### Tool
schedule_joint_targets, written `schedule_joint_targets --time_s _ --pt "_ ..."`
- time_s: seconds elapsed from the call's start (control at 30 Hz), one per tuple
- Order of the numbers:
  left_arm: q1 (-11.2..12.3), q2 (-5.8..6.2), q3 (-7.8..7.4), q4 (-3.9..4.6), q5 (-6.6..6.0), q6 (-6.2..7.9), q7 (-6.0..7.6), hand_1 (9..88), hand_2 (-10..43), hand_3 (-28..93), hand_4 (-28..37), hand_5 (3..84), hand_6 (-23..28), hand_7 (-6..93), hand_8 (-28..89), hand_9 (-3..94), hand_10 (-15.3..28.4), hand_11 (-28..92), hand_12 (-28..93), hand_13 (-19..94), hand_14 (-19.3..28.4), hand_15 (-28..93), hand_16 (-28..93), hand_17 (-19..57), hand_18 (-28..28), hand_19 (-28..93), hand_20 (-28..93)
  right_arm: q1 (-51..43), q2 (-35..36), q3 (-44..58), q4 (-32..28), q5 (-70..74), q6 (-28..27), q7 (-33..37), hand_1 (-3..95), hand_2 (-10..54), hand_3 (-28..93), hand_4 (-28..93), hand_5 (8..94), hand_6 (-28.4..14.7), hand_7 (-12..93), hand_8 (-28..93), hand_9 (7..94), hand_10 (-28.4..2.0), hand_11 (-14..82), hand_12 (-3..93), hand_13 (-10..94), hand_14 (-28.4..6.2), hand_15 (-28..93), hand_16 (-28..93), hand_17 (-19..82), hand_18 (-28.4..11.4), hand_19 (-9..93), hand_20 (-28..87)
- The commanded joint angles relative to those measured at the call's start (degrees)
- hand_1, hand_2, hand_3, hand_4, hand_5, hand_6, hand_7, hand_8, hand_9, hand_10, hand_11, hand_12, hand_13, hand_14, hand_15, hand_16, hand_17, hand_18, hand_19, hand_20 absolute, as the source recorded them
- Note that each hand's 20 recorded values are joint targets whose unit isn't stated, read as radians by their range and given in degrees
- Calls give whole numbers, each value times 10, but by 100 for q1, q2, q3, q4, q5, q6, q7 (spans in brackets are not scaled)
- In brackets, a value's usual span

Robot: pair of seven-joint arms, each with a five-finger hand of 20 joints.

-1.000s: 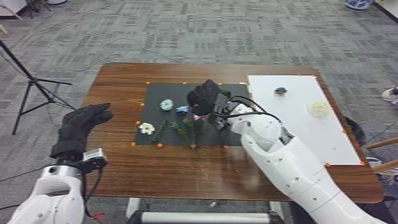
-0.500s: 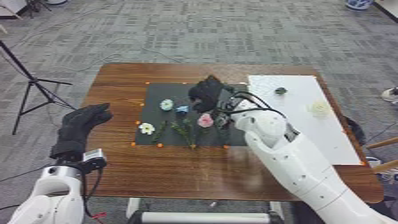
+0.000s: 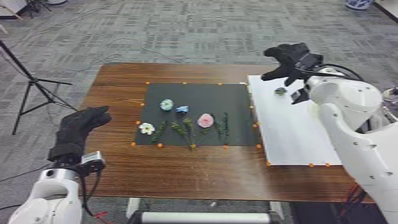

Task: Arrange flowers

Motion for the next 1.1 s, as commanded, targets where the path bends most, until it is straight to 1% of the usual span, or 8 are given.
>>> schedule_joint_targets --time_s 0.03,0.33,0.5,0.8,0.87,0.93,1.0,1.1 --pt "31 -18 -13 -58 24 -50 -75 276 112 673 -240 552 18 190 -83 551 144 279 147 424 187 296 -19 60 136 117 189 -478 215 723 618 -513 -386 430 168 -95 710 -222 381 -66 80 -59 383 -201 35 171 476 -181 464 273 211 -246 651 518" --pt "62 -16 -22 -72 52 -106 -94 275 110 676 -244 554 16 187 -81 551 144 273 150 421 188 295 -18 59 136 116 187 -964 145 1275 833 -1066 -440 122 172 -95 709 -215 394 -61 86 -57 406 -194 44 168 488 -183 499 273 213 -251 667 529" --pt "96 -28 -30 -86 43 -79 -100 275 110 677 -244 553 15 187 -80 551 145 272 151 421 188 294 -18 59 136 116 187 -1145 28 1398 951 -1096 -501 123 180 -95 716 -219 391 -56 95 -61 414 -187 46 171 494 -180 521 273 216 -252 676 535" --pt "135 -85 -4 -103 45 -64 -74 275 110 676 -245 553 14 186 -80 552 144 271 152 420 188 293 -17 59 136 115 187 -1274 -171 1346 1302 -1189 -205 66 197 -95 736 -231 404 -45 126 -71 447 -174 75 178 521 -173 592 279 231 -250 695 540" --pt "147 -90 -15 -109 33 -41 -64 275 110 677 -244 553 14 186 -80 552 144 270 152 420 188 293 -17 59 136 114 187 -1304 -196 1288 1410 -1103 140 110 222 -95 739 -235 420 -38 142 -77 484 -166 105 182 546 -170 621 284 249 -249 716 545" --pt "166 -100 -31 -116 23 -34 -41 276 110 676 -245 553 13 185 -80 552 145 270 152 420 188 293 -17 59 136 115 187 -1314 -168 1151 1482 -1007 495 282 277 -95 746 -243 480 -20 184 -100 576 -144 165 182 604 -152 661 298 287 -247 760 557" --pt "181 -118 -47 -124 39 -35 -44 275 110 676 -245 554 14 185 -80 552 145 270 152 420 188 292 -17 59 136 114 187 -1304 -146 1089 1529 -919 788 287 353 -95 745 -242 578 9 224 -123 700 -123 213 190 660 -132 675 321 325 -243 792 564" --pt "225 -116 -76 -139 16 -29 -23 275 110 677 -244 555 14 184 -79 552 145 270 153 420 188 292 -16 59 136 115 187 -1257 -31 987 1488 -644 1248 326 473 -95 673 -248 689 24 278 6 799 -109 246 225 705 -116 694 354 355 -243 818 573"
